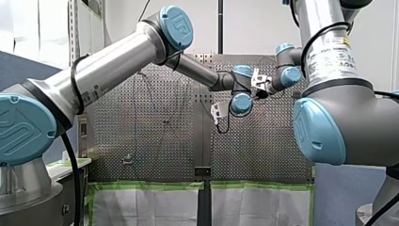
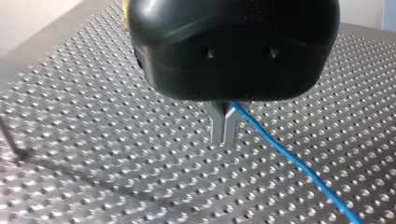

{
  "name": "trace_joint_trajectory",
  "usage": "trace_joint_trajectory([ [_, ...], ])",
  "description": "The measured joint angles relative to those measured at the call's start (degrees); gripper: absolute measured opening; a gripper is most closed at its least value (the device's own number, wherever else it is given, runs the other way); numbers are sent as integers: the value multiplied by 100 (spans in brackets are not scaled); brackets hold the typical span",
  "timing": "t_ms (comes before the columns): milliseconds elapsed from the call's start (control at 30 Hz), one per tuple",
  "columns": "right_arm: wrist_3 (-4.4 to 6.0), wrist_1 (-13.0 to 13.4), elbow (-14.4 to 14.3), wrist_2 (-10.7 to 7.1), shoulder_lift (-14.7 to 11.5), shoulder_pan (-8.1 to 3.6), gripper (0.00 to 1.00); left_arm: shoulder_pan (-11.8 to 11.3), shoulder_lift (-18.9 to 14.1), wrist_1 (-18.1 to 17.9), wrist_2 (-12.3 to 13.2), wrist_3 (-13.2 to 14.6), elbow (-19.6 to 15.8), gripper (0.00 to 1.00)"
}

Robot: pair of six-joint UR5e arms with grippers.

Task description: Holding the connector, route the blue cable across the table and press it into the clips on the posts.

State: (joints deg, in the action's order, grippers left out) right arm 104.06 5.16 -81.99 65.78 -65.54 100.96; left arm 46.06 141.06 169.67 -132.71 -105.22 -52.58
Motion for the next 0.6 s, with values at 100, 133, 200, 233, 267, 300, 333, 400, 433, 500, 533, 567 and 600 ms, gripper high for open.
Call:
trace_joint_trajectory([
  [100, 32, -133, 1, -57, -198, -28, 0, 21, -178, 2, -3, 13, -163, 0],
  [133, 32, -187, -3, -92, -277, -42, 0, 27, -227, 5, -3, 15, -195, 0],
  [200, 34, -259, -11, -148, -394, -66, 0, 41, -341, 10, -4, 16, -238, 0],
  [233, 38, -293, -23, -181, -468, -82, 0, 45, -388, 11, -4, 15, -249, 0],
  [267, 44, -312, -37, -200, -521, -94, 0, 48, -436, 10, -2, 15, -256, 0],
  [300, 52, -326, -55, -216, -575, -105, 0, 51, -499, 5, 2, 15, -261, 0],
  [333, 67, -338, -82, -232, -648, -119, 0, 52, -542, 1, 5, 19, -263, 0],
  [400, 89, -349, -114, -248, -764, -136, 0, 51, -640, 0, 8, 47, -246, 0],
  [433, 103, -353, -128, -260, -842, -143, 0, 50, -686, 4, 6, 59, -232, 0],
  [500, 117, -364, -142, -284, -960, -151, 0, 44, -806, 38, 1, 76, -189, 0],
  [533, 123, -372, -146, -298, -1034, -155, 0, 43, -861, 61, 0, 77, -171, 0],
  [567, 128, -378, -148, -306, -1083, -157, 0, 43, -916, 82, -1, 77, -156, 0],
  [600, 135, -381, -148, -314, -1127, -160, 0, 46, -989, 104, -2, 80, -139, 0],
])
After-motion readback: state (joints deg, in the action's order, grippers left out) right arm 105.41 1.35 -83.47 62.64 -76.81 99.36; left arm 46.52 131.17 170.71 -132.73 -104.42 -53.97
